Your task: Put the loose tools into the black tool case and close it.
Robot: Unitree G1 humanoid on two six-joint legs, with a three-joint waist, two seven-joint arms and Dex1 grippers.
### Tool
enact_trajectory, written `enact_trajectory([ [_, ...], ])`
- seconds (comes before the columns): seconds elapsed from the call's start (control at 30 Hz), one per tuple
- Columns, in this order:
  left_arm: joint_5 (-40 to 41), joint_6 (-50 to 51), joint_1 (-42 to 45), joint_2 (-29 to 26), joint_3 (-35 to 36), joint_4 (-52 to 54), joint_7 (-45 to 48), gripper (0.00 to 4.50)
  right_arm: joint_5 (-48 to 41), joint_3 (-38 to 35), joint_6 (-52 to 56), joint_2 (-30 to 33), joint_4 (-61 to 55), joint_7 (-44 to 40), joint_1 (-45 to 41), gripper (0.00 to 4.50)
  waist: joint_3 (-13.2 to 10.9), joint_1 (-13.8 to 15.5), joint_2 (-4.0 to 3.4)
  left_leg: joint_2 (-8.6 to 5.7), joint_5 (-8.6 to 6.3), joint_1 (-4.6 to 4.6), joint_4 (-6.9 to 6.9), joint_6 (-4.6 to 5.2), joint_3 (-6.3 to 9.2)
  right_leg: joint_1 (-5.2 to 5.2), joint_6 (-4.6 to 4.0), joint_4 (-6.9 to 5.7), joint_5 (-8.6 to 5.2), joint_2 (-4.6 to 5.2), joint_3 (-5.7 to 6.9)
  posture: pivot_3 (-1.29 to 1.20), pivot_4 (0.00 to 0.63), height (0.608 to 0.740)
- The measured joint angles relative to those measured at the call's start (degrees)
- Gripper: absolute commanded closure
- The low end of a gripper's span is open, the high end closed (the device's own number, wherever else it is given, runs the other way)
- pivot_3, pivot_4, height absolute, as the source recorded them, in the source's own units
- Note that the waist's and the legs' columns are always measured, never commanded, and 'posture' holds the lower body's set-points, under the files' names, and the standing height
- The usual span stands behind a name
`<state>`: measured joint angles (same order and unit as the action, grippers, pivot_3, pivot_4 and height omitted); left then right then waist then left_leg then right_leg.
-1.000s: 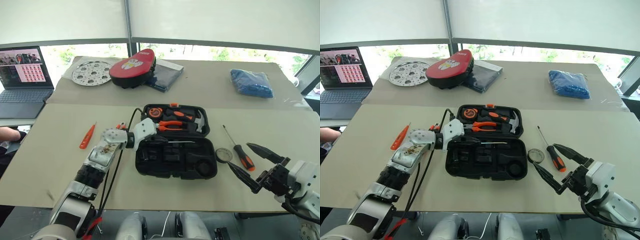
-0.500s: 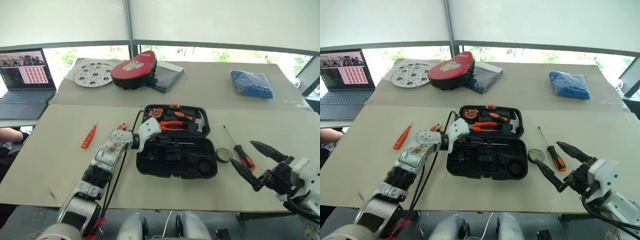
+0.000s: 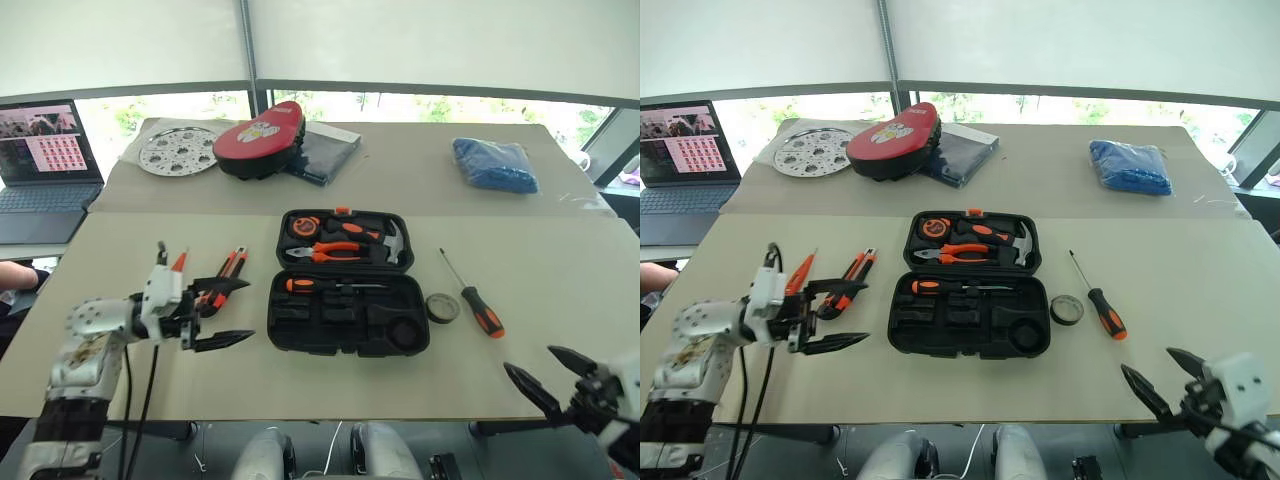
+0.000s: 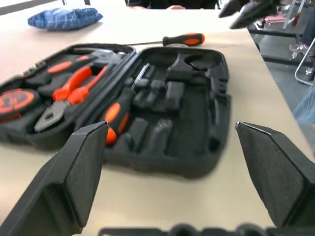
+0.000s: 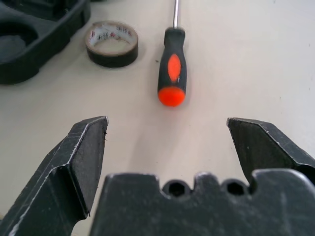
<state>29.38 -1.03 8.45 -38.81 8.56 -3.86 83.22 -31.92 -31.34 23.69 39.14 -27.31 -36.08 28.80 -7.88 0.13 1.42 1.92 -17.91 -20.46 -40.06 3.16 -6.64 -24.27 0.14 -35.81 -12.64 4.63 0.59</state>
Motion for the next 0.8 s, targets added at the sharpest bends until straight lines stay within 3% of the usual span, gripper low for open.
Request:
enact_trajectory([
  [0.13, 0.9, 0.1, -0.4, 1.0, -0.1, 3.7, -1.2, 0.01, -0.9, 5.2, 11.4, 7.2, -1.4, 2.6, -9.8, 0.0, 0.0, 0.7, 0.03, 0.0, 0.06, -0.04, 0.04, -0.03, 0.04, 0.01, 0.13, 0.0, 0.12, -0.08, 0.1, 0.0, 0.15, 0.74],
  [0.27, 1.3, 0.1, -0.5, 2.6, -1.3, 7.3, -2.4, 0.01, -0.4, 10.7, 20.2, 9.6, 2.4, 5.0, -17.6, 0.0, 0.0, 0.7, 0.03, -0.02, 0.03, -0.33, 0.05, 0.0, 0.07, -0.16, 0.35, 0.09, 0.2, -0.13, 0.15, 0.0, 0.15, 0.74],
  [0.4, 2.2, 0.5, -0.6, 2.7, -1.7, 9.8, -3.6, 0.0, 2.1, 15.0, 23.0, 10.3, 7.3, 5.6, -21.7, 1.02, 0.0, 0.6, 0.03, -0.02, 0.03, -0.5, 0.04, 0.02, 0.09, -0.24, 0.39, 0.23, 0.19, -0.15, 0.18, 0.0, 0.15, 0.74],
  [0.63, 4.1, 2.5, -1.3, 2.8, -2.5, 14.4, -5.0, 0.0, 7.1, 18.5, 21.7, 10.1, 15.7, 5.4, -27.6, 3.45, 0.0, 0.5, 0.03, -0.03, 0.0, -0.6, 0.02, 0.07, 0.08, -0.17, 0.59, 0.61, 0.32, -0.18, 0.2, 0.0, 0.15, 0.74],
  [0.8, 8.6, 6.6, -1.6, 3.4, -1.0, 16.5, -8.6, 0.0, 10.3, 14.6, 9.1, 8.9, 19.3, 3.7, -27.9, 3.46, 0.0, 0.5, 0.0, -0.05, 0.01, -0.64, 0.02, 0.06, 0.07, -0.17, 0.67, 0.68, 0.35, -0.17, 0.2, 0.0, 0.15, 0.74],
])
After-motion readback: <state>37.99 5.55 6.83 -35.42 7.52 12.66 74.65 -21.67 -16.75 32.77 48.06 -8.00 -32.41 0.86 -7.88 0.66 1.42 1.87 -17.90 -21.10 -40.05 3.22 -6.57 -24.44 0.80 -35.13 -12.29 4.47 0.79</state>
